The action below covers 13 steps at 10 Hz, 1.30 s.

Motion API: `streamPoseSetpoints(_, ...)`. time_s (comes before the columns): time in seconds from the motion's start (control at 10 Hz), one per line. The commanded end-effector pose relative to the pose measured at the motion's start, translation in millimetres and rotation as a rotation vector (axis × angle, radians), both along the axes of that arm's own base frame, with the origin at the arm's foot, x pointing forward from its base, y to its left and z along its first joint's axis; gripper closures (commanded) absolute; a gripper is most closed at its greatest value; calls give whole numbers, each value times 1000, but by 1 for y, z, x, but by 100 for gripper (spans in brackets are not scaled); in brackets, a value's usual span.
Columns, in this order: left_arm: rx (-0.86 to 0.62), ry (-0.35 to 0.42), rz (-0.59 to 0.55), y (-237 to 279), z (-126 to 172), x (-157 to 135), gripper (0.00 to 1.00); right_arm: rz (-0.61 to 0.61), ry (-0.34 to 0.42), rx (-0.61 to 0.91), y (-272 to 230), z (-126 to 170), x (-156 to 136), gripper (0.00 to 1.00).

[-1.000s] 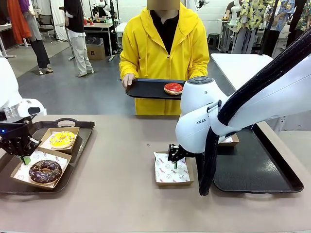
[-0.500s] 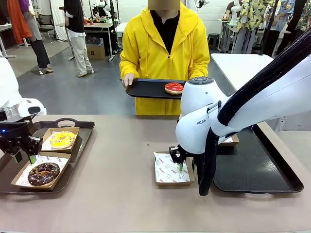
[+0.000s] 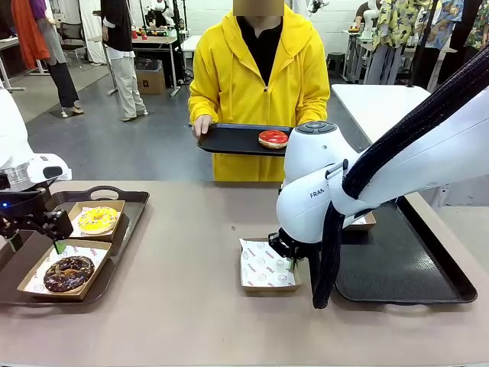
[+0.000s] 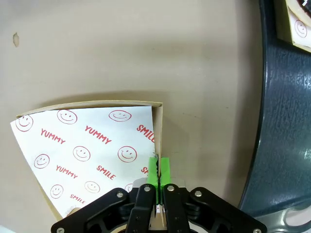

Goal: Individually package the donuts and arrange them on the tray.
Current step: Place the picked Paper togo box on the Handle tray while simultaneously picking up another Paper togo box from the table with the other hand.

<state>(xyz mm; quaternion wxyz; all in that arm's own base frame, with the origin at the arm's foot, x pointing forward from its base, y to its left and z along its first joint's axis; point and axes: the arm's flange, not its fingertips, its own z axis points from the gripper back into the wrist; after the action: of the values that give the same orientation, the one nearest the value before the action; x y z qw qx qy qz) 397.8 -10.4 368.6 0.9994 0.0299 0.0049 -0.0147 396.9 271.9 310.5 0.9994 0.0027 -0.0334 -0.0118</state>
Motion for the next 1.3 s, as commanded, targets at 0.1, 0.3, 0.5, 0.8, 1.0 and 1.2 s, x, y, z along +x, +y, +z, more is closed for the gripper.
streamPoseSetpoints(0.1,-13,-16,21,3,3,-1,0,-18,-35,-22,2,-9,-3,100)
streamPoseSetpoints(0.3,-38,-13,26,4,7,-3,0,-21,-36,-28,3,-8,-3,100)
streamPoseSetpoints(0.5,-183,-42,38,17,29,-16,0,-27,11,-76,8,12,1,100)
streamPoseSetpoints(0.8,-539,-119,121,66,73,-26,0,-69,-44,-48,5,74,28,100)
streamPoseSetpoints(1.0,-801,-128,199,117,94,-32,0,-60,-65,-36,16,117,56,100)
streamPoseSetpoints(1.2,-999,-173,278,169,104,-49,0,-42,-84,-54,37,150,78,100)
